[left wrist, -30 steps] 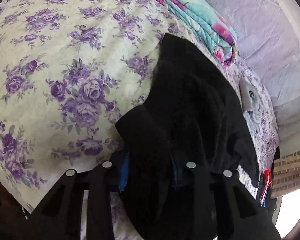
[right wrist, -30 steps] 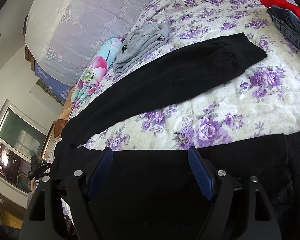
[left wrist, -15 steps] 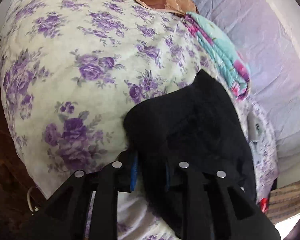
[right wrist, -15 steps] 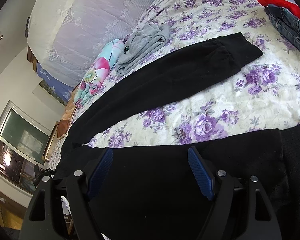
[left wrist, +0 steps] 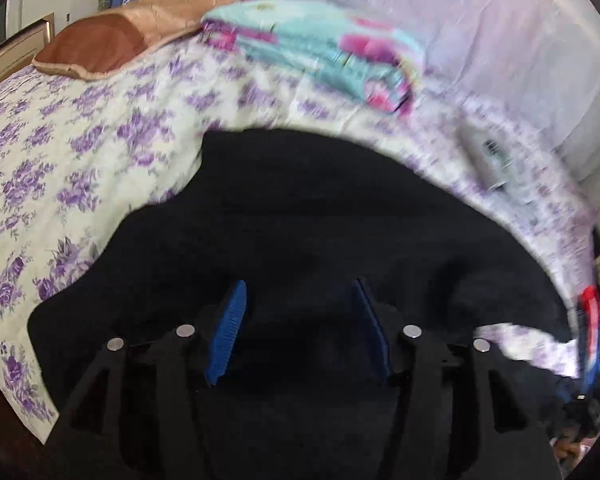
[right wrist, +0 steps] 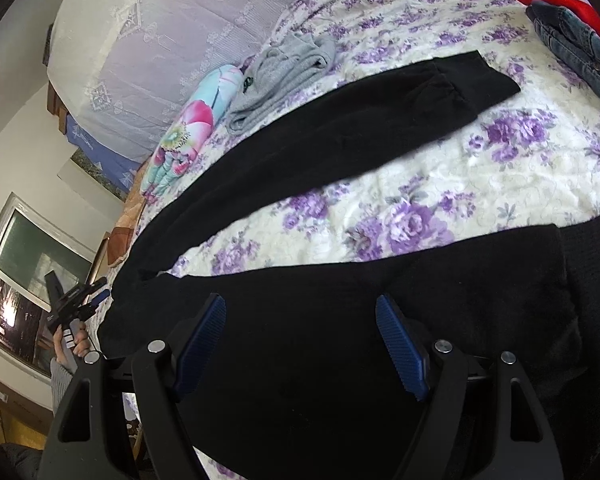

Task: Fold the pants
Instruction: 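Pull the pants straight with the left gripper while the right gripper releases the leg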

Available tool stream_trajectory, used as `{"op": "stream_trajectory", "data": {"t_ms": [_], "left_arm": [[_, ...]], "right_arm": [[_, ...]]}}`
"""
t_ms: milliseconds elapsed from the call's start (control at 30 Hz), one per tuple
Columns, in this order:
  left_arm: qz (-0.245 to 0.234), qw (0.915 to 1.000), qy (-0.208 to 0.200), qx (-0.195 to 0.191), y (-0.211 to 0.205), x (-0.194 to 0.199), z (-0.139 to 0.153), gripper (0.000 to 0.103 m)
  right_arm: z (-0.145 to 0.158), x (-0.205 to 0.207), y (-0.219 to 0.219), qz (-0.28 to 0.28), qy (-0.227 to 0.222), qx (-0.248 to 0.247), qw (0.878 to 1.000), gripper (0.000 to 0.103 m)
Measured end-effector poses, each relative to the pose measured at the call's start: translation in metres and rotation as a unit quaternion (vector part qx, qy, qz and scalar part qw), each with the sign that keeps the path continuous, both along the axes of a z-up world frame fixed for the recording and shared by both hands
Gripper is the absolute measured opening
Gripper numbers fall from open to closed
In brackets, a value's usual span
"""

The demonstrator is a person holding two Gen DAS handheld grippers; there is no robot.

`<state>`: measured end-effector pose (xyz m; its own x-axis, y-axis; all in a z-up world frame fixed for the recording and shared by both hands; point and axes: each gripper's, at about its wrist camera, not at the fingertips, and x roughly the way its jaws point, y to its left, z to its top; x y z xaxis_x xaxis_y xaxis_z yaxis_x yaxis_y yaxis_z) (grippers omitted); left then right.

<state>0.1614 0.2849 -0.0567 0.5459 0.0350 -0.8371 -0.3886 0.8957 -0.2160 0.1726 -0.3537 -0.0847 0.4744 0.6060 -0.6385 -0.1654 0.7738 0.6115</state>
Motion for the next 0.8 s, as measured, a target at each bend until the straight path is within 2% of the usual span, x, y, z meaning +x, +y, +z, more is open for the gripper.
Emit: {"op": "stream_trajectory", "data": {"t_ms": [33, 67, 133, 200, 300, 367, 433, 500, 633, 667, 700, 767, 800], "left_arm": [[0.011, 0.9995, 0.030, -0.005, 0.006, 0.007, -0.023, 0.048], [0.019, 0.9998, 0.004, -0.010, 0.009, 0.001, -0.025, 0.047], [0.024, 0.9994, -0.016, -0.020, 0.010, -0.011, -0.016, 0.047], [0.020, 0.9962, -0.064, -0.056, 0.009, -0.030, 0.000, 0.047], [-0.030, 0.9906, -0.108, -0.079, -0.010, -0.039, 0.028, 0.047], [-0.083, 0.9846, -0.122, -0.093, -0.037, -0.033, 0.041, 0.050], [-0.131, 0.9792, -0.121, -0.096, -0.064, -0.023, 0.045, 0.052], [-0.169, 0.9748, -0.114, -0.091, -0.091, -0.011, 0.044, 0.052], [-0.206, 0.9691, -0.099, -0.092, -0.127, 0.019, 0.033, 0.052], [-0.210, 0.9689, -0.090, -0.096, -0.136, 0.024, 0.030, 0.052], [-0.210, 0.9696, -0.081, -0.096, -0.144, 0.031, 0.026, 0.052], [-0.212, 0.9707, -0.056, -0.098, -0.150, 0.042, 0.013, 0.052], [-0.212, 0.9714, -0.041, -0.099, -0.152, 0.045, 0.006, 0.052]], "right_arm": [[0.001, -0.001, -0.003, -0.004, 0.004, -0.006, 1.000, 0.072], [0.003, -0.001, -0.006, -0.011, 0.005, -0.013, 1.000, 0.070], [0.008, -0.002, -0.014, -0.032, 0.007, -0.018, 0.999, 0.069], [0.019, 0.005, -0.018, -0.048, 0.001, -0.010, 0.999, 0.072], [0.040, 0.032, -0.022, -0.065, -0.025, 0.018, 0.997, 0.072], [0.037, 0.057, -0.035, -0.105, -0.002, 0.027, 0.994, 0.072], [0.019, 0.075, -0.056, -0.152, 0.049, 0.068, 0.985, 0.072], [0.000, 0.088, -0.070, -0.172, 0.086, 0.106, 0.976, 0.072], [-0.020, 0.113, -0.082, -0.198, 0.096, 0.137, 0.966, 0.065], [-0.020, 0.118, -0.082, -0.198, 0.092, 0.135, 0.967, 0.058], [-0.018, 0.123, -0.081, -0.194, 0.083, 0.128, 0.969, 0.037], [-0.010, 0.130, -0.081, -0.180, 0.053, 0.097, 0.977, 0.010], [0.000, 0.128, -0.083, -0.177, 0.026, 0.084, 0.980, 0.010]]}}
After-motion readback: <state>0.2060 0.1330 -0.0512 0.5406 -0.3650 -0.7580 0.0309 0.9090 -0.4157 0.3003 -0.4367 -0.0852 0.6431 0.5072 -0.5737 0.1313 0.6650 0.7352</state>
